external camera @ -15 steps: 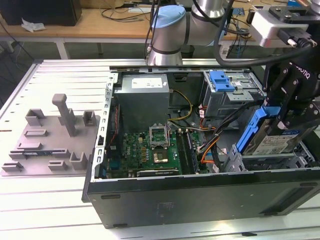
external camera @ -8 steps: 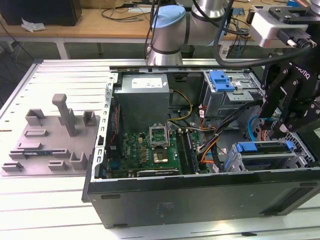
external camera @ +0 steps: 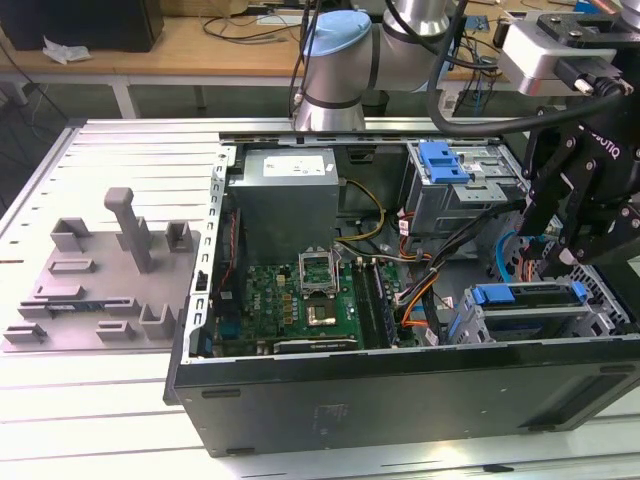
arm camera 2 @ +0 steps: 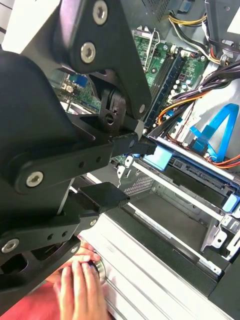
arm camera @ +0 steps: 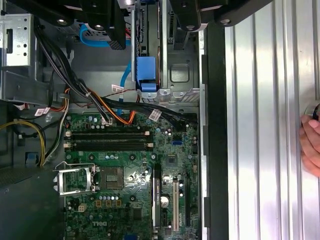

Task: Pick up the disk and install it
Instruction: 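Insert the first disk wire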

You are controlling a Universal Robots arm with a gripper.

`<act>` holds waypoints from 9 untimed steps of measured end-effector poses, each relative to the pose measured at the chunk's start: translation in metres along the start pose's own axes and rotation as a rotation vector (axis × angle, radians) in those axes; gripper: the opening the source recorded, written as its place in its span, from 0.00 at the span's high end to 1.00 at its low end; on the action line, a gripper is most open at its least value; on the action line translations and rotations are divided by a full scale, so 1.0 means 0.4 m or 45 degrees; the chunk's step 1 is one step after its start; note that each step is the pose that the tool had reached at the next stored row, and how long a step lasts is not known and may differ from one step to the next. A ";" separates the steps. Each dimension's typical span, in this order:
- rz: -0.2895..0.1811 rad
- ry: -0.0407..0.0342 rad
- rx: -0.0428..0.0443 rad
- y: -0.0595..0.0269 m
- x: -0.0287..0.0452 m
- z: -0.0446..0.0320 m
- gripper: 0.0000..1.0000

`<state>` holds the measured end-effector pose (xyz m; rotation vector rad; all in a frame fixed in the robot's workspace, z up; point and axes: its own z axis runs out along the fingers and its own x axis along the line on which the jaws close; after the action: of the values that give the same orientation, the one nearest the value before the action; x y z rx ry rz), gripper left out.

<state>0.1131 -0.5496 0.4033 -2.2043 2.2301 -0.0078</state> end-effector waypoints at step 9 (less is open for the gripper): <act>0.000 0.0264 0.000 0.000 -0.008 0.000 0.50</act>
<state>0.1131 -0.5463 0.4033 -2.2145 2.2403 -0.0311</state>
